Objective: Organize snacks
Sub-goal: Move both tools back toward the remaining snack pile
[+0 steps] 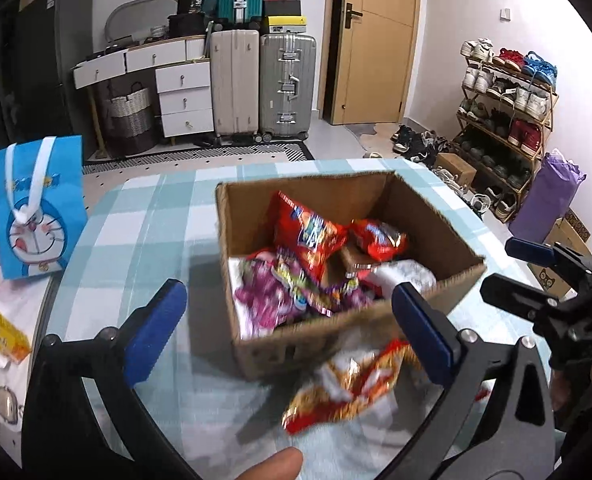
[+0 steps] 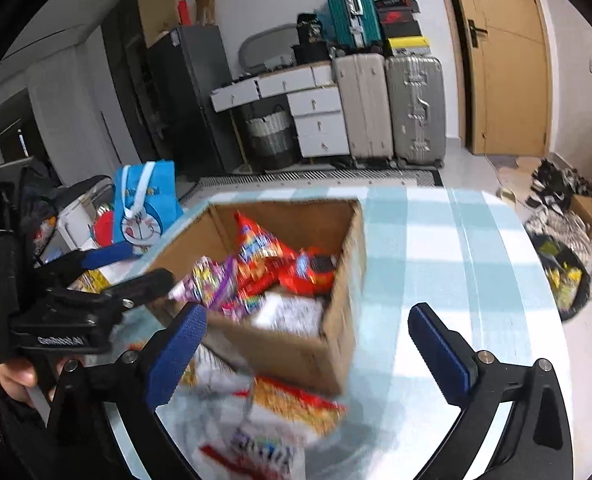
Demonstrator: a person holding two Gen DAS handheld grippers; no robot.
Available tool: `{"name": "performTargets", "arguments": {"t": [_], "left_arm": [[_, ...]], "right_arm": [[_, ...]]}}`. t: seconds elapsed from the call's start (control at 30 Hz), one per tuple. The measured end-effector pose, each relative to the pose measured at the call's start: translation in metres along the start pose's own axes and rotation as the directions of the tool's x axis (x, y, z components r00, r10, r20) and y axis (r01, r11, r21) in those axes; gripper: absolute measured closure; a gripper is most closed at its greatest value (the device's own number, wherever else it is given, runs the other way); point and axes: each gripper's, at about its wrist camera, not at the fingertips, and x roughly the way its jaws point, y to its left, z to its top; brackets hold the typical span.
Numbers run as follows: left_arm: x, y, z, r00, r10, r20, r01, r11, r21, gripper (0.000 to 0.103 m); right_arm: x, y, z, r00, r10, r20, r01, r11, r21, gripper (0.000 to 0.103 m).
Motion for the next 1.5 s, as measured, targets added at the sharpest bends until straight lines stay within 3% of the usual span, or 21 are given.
{"name": "performTargets", "arguments": {"t": [0.2, 0.57, 1.17, 1.5], "left_arm": [[-0.025, 0.007, -0.028, 1.000, 0.009, -0.009, -0.010, 1.000, -0.030, 0.001], [-0.028, 0.014, -0.062, 0.997, -0.019, -0.076, 0.013, 0.997, -0.081, 0.001], [-0.008, 0.001, -0.082, 0.987, -0.043, -0.152, 0.028, 0.994, -0.102, 0.001], [-0.004, 0.006, -0.091, 0.986, -0.035, -0.166, 0.017, 0.994, -0.112, 0.001]], "right_arm": [[-0.008, -0.004, -0.023, 0.998, -0.027, -0.051, 0.030, 0.999, 0.045, 0.001], [-0.006, -0.002, -0.053, 0.990, -0.032, -0.137, 0.041, 0.997, 0.059, 0.001], [0.009, -0.003, -0.079, 0.980, 0.014, -0.197, 0.009, 0.993, 0.117, 0.001], [0.039, 0.007, -0.079, 0.968, 0.009, -0.252, 0.021, 0.993, 0.119, 0.001]]}}
